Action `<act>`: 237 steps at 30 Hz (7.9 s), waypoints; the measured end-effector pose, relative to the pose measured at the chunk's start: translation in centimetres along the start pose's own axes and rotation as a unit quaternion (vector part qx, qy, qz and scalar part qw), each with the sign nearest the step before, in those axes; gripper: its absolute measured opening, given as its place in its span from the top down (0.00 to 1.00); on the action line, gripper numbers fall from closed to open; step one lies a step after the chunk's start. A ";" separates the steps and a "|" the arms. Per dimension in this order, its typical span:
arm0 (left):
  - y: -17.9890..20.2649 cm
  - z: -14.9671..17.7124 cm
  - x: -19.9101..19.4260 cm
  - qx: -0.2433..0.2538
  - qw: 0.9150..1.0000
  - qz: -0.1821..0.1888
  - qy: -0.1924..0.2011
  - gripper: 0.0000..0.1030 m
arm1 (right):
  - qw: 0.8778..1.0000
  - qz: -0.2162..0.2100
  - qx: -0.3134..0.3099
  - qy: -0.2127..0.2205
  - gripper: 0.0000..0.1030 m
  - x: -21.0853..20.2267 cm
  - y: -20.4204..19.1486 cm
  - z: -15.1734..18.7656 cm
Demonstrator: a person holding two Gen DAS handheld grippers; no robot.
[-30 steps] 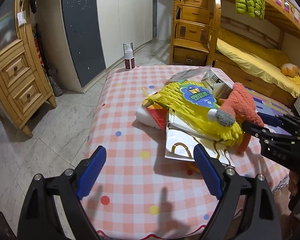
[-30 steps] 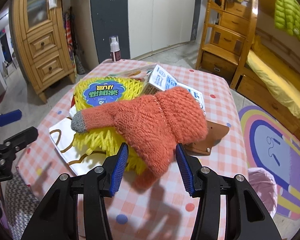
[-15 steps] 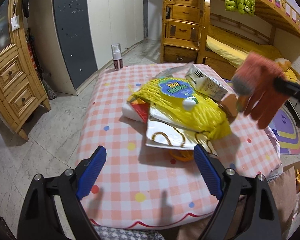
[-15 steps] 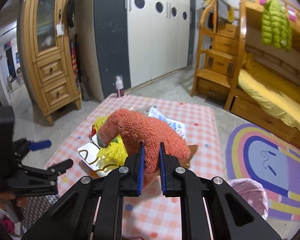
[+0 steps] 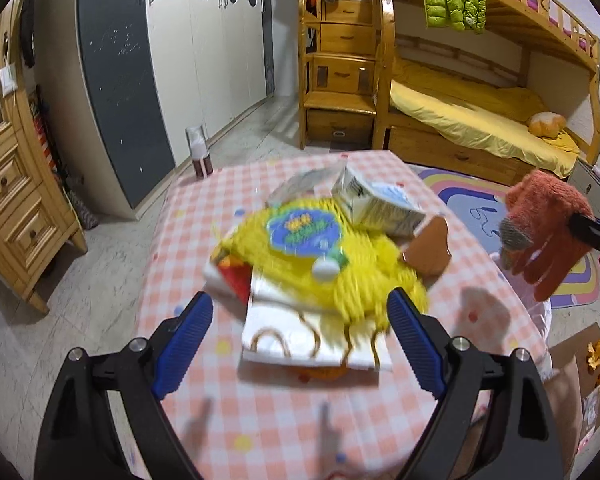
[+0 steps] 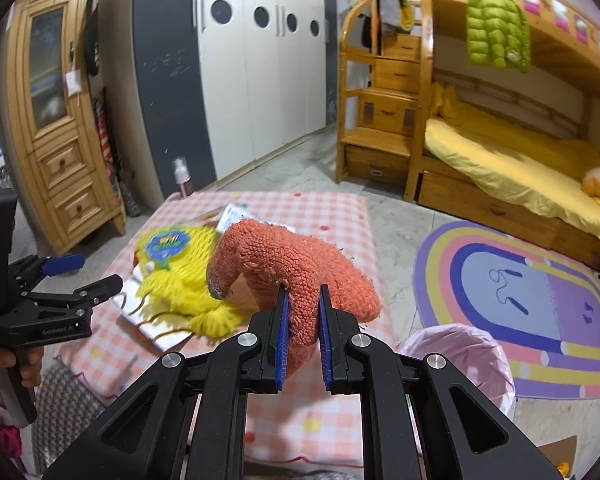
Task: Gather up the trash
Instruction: 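Grasp the orange knitted glove with the right tool and lift it, then grasp the clear snack bag with the left tool while the right tool holds the glove, then carry the glove and snack bag over the pink bin with both tools, then open both tools over the bin and return them to the table, then reach for and grasp the brown leather sheath with the right tool, then lift the sheath with the right tool while the left tool grasps the white milk carton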
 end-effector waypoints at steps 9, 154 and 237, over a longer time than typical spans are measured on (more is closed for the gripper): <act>-0.9 -5.0 5.7 0.018 1.000 0.003 -0.012 0.29 | 1.000 0.002 0.005 0.004 0.87 2.6 1.1 -1.9; -2.3 0.4 1.8 -0.034 0.999 -0.003 0.010 0.29 | 0.983 0.054 0.038 -0.174 0.52 12.3 0.0 4.6; 9.3 -5.8 13.2 0.107 0.964 0.222 -0.103 0.33 | 0.988 0.016 0.038 -0.148 0.57 11.9 6.1 4.2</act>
Point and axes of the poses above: each gripper's, at about its wrist camera, not at the fingertips, and x roughly the way its jaws point, y to its right, z to its underside, the point moved 2 cm from there along x, roughly the way its jaws point, and after that the axes turned 4 degrees about x, right-handed, at the moved point
